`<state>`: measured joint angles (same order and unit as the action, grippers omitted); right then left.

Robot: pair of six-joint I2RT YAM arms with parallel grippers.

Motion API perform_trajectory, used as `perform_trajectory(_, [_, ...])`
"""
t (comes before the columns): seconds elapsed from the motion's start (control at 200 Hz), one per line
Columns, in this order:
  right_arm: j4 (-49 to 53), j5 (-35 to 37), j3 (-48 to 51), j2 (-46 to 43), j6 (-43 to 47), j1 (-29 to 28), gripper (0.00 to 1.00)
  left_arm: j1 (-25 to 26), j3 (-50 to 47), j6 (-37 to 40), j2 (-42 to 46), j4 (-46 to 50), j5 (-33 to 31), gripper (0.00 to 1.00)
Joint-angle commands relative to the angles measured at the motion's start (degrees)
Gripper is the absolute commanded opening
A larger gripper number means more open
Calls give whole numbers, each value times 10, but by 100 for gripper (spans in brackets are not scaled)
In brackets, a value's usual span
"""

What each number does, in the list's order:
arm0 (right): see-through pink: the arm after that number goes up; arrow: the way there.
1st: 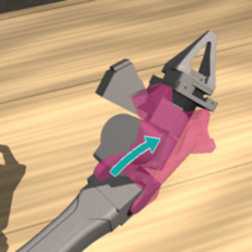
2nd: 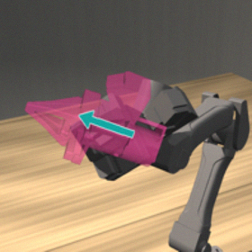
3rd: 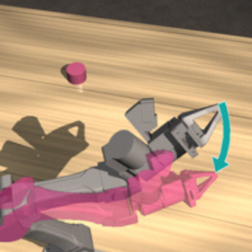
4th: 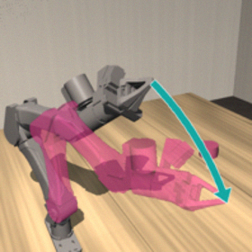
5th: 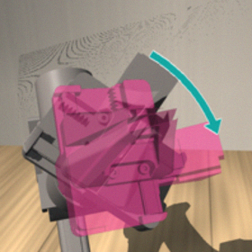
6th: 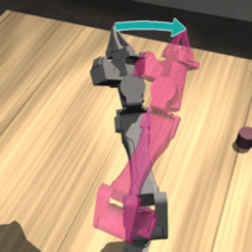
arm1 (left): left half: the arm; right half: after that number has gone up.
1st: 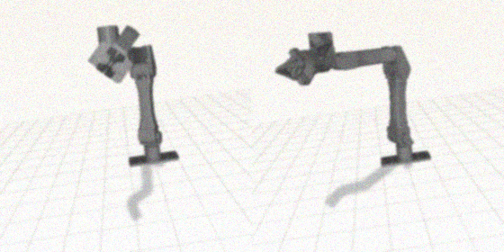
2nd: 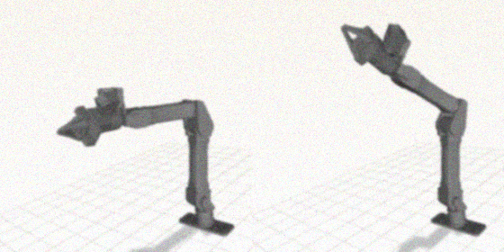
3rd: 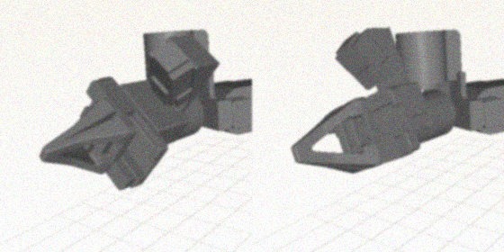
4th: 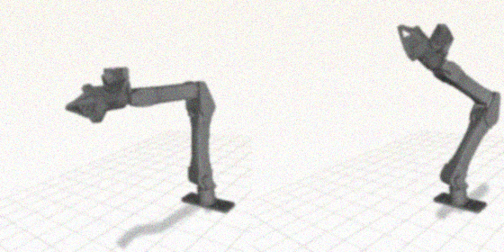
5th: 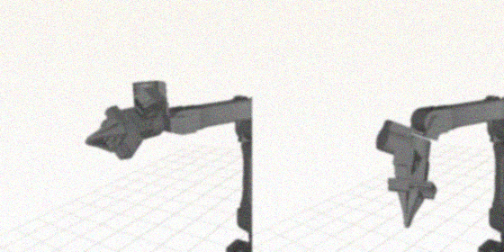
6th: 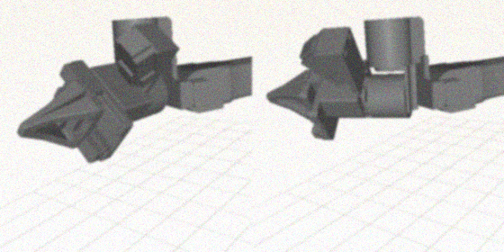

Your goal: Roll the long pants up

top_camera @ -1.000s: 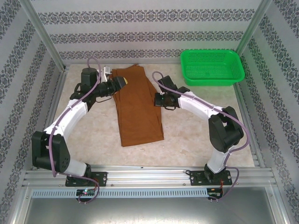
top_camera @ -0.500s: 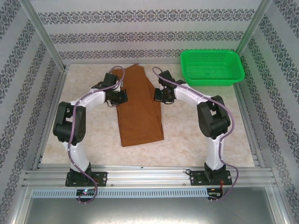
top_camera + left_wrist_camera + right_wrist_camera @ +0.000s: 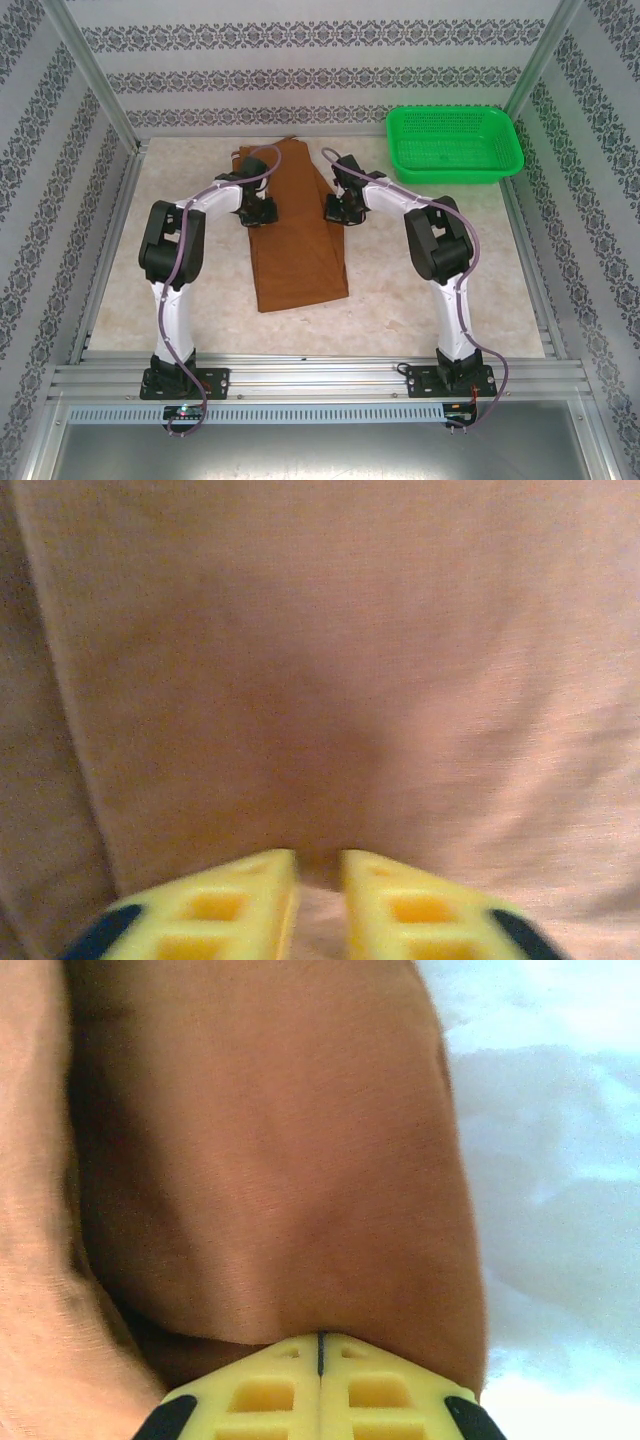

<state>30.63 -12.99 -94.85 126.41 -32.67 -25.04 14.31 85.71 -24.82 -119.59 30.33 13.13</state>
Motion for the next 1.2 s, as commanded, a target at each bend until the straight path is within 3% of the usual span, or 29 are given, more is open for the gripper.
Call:
perform_trajectory(0.0, [41,77,28,-47,-2,7,0,0,-46,21,57,19,-61,40])
perform_trajectory(0.08, [63,133,49,-101,-2,11,0,9,-71,56,117,21,-64,54])
perform_trajectory(0.135, [68,150,71,-139,-2,15,13,30,-91,90,168,27,-78,59])
perform_trajectory(0.185, [66,158,93,-172,-1,20,35,58,-112,125,209,37,-88,63])
perform_trajectory(0.21, [65,155,104,-186,0,23,39,76,-123,137,227,43,-104,64])
perform_trajectory(0.28, [64,142,130,-219,-5,34,74,135,-156,162,273,60,-161,67])
perform_trajectory(0.36, [54,107,163,-245,-15,54,88,202,-189,173,310,88,-206,67])
perform_trajectory(0.43, [41,86,190,-261,-22,65,90,270,-228,186,350,97,-231,67])
perform_trajectory(0.595, [10,52,234,-279,-35,79,90,366,-274,197,428,144,-210,68])
perform_trajectory(0.719, [-7,37,256,-288,-41,82,90,383,-275,192,432,191,-205,68])
perform_trajectory(0.859, [-19,29,268,-292,-49,82,90,405,-261,196,371,192,-183,68])
perform_trajectory(1.194, [-29,24,276,-295,-56,85,89,421,-241,218,219,164,-247,69])
